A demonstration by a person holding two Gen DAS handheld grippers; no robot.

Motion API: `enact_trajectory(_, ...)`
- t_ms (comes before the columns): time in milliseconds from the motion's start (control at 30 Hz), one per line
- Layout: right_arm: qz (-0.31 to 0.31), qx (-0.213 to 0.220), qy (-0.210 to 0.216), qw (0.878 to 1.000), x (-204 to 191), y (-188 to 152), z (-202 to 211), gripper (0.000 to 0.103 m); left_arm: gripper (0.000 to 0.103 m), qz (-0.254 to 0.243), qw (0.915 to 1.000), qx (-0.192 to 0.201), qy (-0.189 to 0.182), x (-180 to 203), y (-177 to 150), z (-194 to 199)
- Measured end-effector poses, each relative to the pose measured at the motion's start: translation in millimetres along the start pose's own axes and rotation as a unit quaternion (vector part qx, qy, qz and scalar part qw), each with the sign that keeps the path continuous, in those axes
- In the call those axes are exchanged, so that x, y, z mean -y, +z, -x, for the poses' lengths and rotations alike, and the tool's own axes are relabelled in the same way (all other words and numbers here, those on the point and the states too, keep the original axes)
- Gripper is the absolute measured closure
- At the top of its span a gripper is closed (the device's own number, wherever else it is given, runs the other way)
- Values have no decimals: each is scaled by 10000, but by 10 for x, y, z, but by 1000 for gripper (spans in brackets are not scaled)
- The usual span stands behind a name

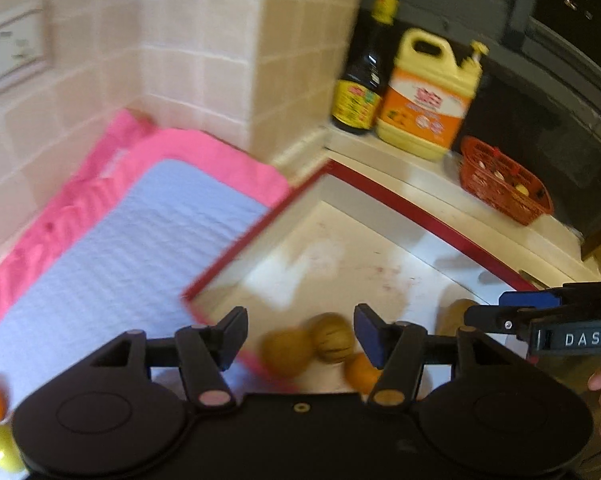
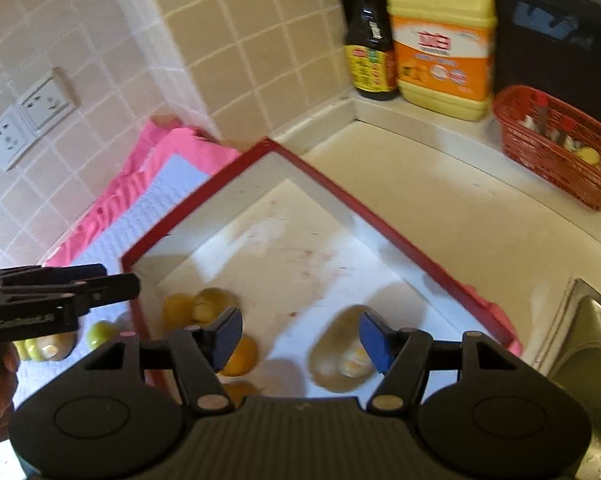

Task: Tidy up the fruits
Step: 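Open the right gripper to drop the kiwi while the left gripper lowers the striped fruit, then move both open grippers back over the fruit on the mat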

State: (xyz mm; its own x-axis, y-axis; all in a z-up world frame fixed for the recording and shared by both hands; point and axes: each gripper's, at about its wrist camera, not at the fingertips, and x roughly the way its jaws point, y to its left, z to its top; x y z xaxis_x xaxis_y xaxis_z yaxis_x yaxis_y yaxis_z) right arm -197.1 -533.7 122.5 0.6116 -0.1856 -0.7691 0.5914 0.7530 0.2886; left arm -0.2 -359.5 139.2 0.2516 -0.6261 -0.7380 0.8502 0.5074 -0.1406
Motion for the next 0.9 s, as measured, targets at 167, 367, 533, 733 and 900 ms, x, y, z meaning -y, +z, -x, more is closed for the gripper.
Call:
enact_trajectory(167, 422, 88, 113, 9990, -357, 51, 117, 36, 33, 323, 9978, 468, 327, -383, -158, 535)
enact_trajectory(367, 973, 303, 200, 9946, -927, 134, 302, 36, 33, 918, 9877, 1071, 682, -910, -405, 1188)
enact_trajectory(533, 1379, 454, 455, 9884, -1431, 157, 401, 35, 33, 1266, 9752, 1365, 1195, -1343, -638, 1732)
enact_trajectory(733, 1737, 442, 757, 9809, -1949, 110, 386, 34, 33, 1695, 9552, 1728, 1701, -1791, -856, 2334)
enact_trajectory(900, 1972, 580, 934, 9742, -2318, 168, 418, 33, 33, 1766, 9445, 1931, 1988, -2024, -936, 2655)
